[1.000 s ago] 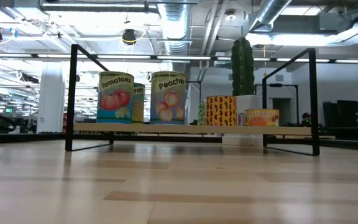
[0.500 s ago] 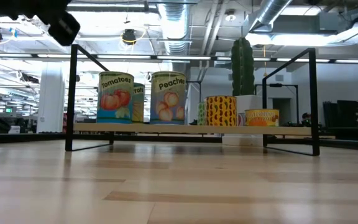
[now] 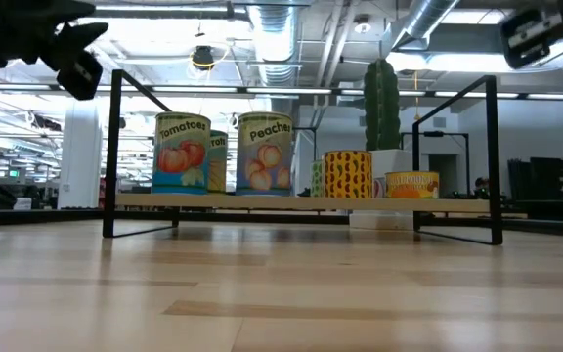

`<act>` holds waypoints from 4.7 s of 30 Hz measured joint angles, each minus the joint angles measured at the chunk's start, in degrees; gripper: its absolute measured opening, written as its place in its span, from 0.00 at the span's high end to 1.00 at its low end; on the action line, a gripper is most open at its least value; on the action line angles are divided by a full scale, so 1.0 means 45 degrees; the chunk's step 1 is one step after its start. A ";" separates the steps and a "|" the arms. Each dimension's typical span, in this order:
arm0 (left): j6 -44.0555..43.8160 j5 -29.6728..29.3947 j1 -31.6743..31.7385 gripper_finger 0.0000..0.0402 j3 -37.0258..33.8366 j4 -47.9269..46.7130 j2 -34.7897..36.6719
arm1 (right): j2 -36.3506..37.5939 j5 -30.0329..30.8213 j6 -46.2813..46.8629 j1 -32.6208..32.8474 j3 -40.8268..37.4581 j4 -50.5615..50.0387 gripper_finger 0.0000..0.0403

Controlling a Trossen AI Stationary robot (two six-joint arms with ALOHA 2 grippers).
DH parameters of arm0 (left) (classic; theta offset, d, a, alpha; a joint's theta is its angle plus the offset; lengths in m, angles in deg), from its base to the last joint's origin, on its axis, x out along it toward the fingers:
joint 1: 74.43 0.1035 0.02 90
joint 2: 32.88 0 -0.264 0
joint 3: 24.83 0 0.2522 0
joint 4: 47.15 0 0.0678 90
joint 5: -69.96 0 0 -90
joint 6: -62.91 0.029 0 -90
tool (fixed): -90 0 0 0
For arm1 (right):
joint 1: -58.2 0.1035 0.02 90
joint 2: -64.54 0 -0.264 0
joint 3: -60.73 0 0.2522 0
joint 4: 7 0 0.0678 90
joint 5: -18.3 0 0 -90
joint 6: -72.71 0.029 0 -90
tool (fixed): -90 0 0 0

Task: Pick and place cans onto a shelf
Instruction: Return to Home Position

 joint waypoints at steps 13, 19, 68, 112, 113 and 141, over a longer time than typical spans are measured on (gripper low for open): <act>0.1128 -0.1262 0.0220 0.80 -0.0135 -0.1515 0.0829 | 0.4197 -0.0346 -0.0184 -0.0311 -0.1892 -0.1826 0.92; 0.1573 -0.1262 0.0669 0.80 -0.0135 -0.2273 0.0827 | 0.6186 -0.0933 -0.0839 -0.0949 -0.1897 -0.3638 0.92; 0.2074 -0.0495 0.0874 0.80 -0.1596 -0.0019 0.0752 | 0.7077 -0.1296 -0.0728 -0.1656 -0.1926 -0.6074 0.92; 0.2073 -0.0495 0.0874 0.80 -0.1607 -0.0019 0.0752 | 0.7077 -0.1302 -0.0720 -0.1656 -0.1931 -0.6112 0.92; 0.2073 -0.0495 0.0874 0.80 -0.1607 -0.0019 0.0752 | 0.7077 -0.1302 -0.0720 -0.1656 -0.1931 -0.6112 0.92; 0.2069 -0.0495 0.0870 0.80 -0.1612 -0.0015 0.0751 | 0.7077 -0.1307 -0.0720 -0.1656 -0.1932 -0.6112 0.92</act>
